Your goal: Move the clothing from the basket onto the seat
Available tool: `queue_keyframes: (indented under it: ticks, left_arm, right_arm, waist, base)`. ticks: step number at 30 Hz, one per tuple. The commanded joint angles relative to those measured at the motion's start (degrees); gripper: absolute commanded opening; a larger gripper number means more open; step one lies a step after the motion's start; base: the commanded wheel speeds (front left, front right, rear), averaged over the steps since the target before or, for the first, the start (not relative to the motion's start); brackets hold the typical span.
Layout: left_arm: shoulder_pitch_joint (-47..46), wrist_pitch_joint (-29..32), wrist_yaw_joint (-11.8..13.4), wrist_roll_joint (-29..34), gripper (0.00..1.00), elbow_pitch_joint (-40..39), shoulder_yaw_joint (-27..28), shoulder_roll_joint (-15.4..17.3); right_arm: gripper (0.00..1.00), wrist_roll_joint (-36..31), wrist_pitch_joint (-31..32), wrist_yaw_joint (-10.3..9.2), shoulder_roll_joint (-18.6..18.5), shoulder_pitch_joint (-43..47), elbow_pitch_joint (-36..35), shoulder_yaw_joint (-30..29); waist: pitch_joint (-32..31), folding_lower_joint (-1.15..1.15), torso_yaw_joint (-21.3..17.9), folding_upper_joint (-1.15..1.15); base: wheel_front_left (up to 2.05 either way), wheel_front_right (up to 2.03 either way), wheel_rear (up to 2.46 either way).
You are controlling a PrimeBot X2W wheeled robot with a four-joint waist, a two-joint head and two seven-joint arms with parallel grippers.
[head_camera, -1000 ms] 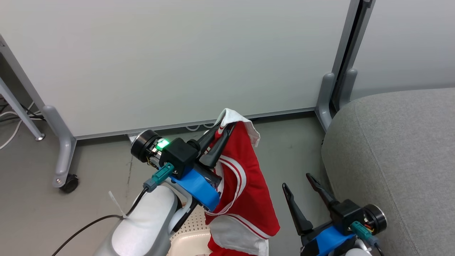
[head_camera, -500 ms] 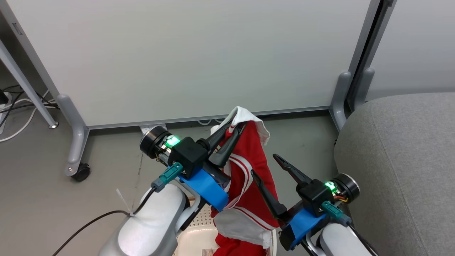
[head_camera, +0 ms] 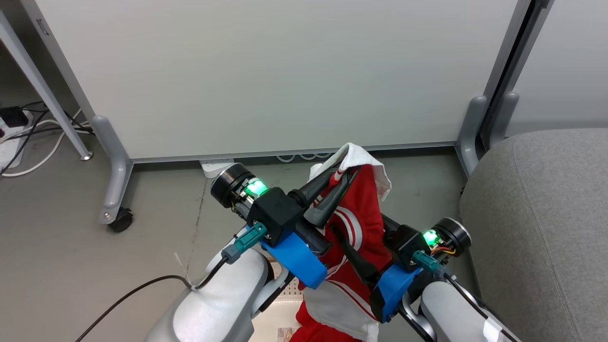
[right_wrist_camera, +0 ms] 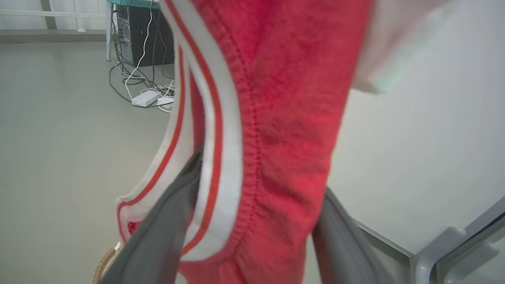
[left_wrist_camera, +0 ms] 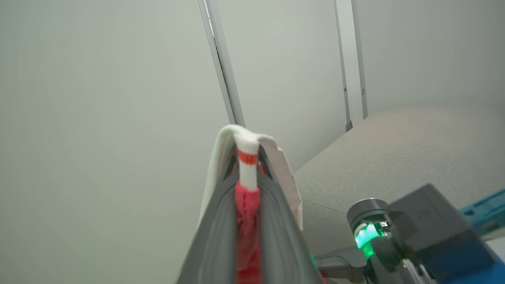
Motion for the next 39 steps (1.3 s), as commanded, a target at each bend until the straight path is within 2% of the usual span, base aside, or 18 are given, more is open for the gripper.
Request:
queue_keyframes:
  ticks: [1, 2, 3, 26, 27, 28, 39]
  left_arm:
    - [-0.68, -0.01, 0.16, -0.16, 0.0, -0.45, -0.07, 0.02]
    - [-0.7, 0.03, 0.19, -0.22, 0.0, -0.56, -0.15, 0.02]
    - [-0.71, 0.03, 0.21, -0.33, 0.0, -0.62, -0.18, 0.09]
    - [-1.14, 0.01, 1.04, -1.4, 0.0, 0.08, -0.82, 1.2]
    - [-1.12, -0.01, 1.31, -1.4, 0.27, 0.06, -0.68, 1.2]
    - [-1.07, -0.03, 1.39, -1.41, 1.0, 0.11, -0.7, 1.19]
    - [-1.38, 0.05, 1.85, -1.4, 1.0, 0.18, -1.25, 1.56]
  right_arm:
    - [1.0, 0.74, -0.04, -0.04, 0.04, -0.96, 1.05, 0.54]
    - [0.21, 1.12, -0.04, -0.04, 0.15, -1.12, 1.66, 1.02]
    - [0.0, 1.5, -0.04, -0.04, 0.24, -1.44, 2.03, 1.41]
    - [0.0, 4.31, -0.04, -0.04, 0.36, -1.89, 2.28, 2.7]
    - [0.0, 4.41, -0.04, -0.04, 0.4, -1.84, 2.26, 2.65]
    - [0.0, 4.49, -0.05, -0.04, 0.46, -1.75, 2.2, 2.6]
    - [0.0, 4.51, -0.05, -0.04, 0.93, -2.01, 1.53, 1.4]
  waist:
    - [0.03, -0.01, 0.14, 0.0]
    - [0.04, -0.01, 0.2, 0.0]
    - [0.06, -0.01, 0.22, 0.0]
    - [0.35, -0.01, -0.35, 0.0]
    - [0.37, -0.01, -0.37, 0.0]
    - [0.39, -0.01, -0.39, 0.0]
    - [1.42, -0.01, -0.96, 0.0]
  base:
    - [0.0, 0.0, 0.0]
    - [0.0, 0.0, 0.0]
    - [0.0, 0.0, 0.0]
    - [0.0, 0.0, 0.0]
    - [0.0, 0.0, 0.0]
    - [0.0, 0.0, 0.0]
    - [0.0, 0.0, 0.0]
